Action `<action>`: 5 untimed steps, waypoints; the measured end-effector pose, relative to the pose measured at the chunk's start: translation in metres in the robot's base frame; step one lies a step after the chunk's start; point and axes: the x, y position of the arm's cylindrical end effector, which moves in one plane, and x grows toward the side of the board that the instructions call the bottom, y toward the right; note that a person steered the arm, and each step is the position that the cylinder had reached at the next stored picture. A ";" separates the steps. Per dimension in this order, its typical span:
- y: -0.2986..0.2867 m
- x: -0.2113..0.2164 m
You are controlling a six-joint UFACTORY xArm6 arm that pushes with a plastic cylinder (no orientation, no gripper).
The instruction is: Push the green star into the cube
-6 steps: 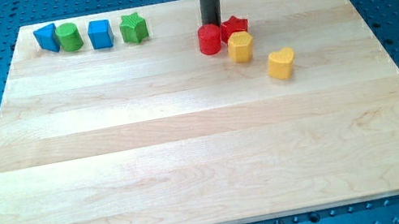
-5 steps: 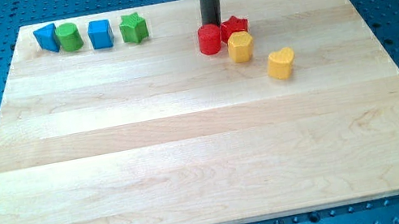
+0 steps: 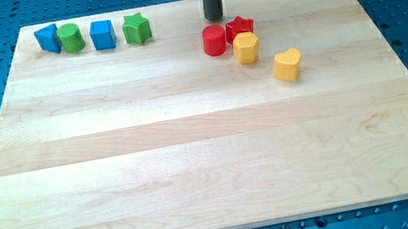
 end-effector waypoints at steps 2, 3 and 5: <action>0.000 -0.009; -0.006 -0.009; -0.068 -0.009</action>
